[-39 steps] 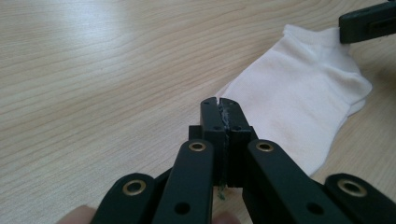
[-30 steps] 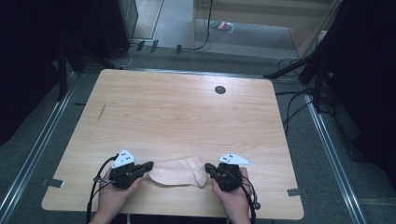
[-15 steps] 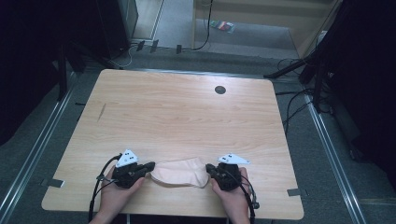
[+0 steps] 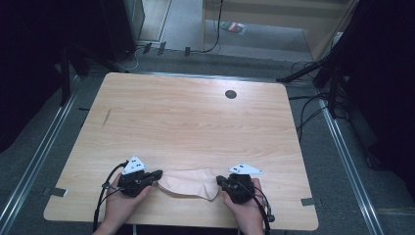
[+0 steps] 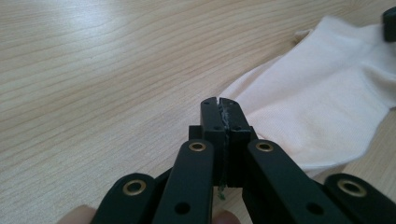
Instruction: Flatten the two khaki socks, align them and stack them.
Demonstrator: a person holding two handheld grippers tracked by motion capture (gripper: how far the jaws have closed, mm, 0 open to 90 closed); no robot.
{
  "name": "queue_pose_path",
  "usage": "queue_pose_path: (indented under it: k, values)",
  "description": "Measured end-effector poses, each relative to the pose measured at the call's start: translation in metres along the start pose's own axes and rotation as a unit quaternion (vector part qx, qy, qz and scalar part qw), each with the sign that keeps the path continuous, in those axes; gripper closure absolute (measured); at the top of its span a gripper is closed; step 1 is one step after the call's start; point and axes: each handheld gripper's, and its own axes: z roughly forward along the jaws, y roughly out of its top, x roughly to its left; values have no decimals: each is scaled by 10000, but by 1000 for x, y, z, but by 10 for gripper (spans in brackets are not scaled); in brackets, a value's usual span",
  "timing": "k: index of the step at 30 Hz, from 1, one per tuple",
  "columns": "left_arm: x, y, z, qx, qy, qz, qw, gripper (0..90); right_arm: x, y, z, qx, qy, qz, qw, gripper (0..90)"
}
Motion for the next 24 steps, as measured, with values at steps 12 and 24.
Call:
queue_pose_path:
  k: [12,24]
  values:
    - [1,-3,-5,-300,-54,85,9995,710,0,-4,10,-147,-188,-250,9994,608]
    - [20,-1,-27,-1256,17,-452,9911,170,-15,7,-9,-944,-299,-167,9949,18]
